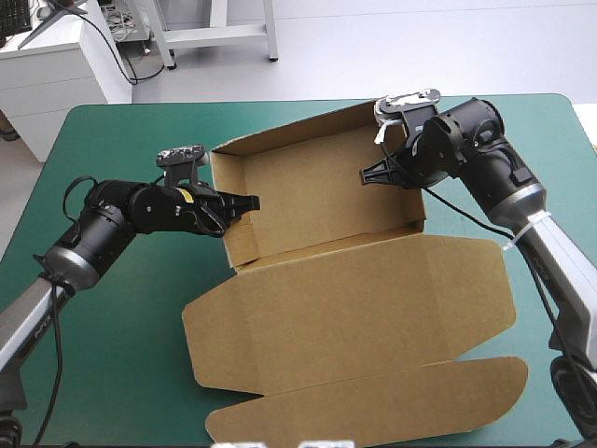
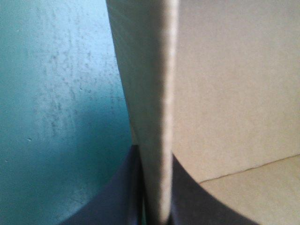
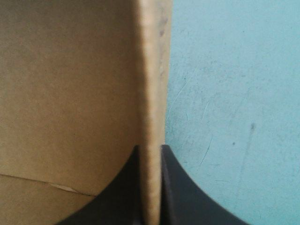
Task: Fold the box
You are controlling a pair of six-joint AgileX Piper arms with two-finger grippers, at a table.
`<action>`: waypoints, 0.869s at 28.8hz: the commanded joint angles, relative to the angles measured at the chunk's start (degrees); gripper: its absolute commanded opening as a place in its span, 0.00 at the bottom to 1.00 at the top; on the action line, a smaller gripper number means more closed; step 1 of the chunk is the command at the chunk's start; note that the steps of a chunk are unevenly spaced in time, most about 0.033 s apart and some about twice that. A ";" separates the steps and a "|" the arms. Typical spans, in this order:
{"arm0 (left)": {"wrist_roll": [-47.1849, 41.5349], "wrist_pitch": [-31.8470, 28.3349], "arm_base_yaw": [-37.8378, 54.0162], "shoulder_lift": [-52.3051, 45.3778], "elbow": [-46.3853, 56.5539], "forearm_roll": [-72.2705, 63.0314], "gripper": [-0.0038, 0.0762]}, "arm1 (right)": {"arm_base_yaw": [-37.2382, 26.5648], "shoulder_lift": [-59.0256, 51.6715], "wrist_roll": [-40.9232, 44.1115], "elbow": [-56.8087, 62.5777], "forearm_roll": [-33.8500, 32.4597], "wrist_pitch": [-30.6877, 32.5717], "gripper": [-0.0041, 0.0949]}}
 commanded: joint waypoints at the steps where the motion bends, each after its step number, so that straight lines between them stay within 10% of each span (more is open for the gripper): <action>1: 1.13 1.32 -0.53 0.71 -7.64 1.29 0.04 | 0.43 -2.06 -0.14 -1.82 2.63 -0.50 0.04; 25: -1.07 25.99 -0.53 29.75 -36.75 6.84 0.04 | -7.05 14.32 -2.95 -1.82 12.23 1.35 0.04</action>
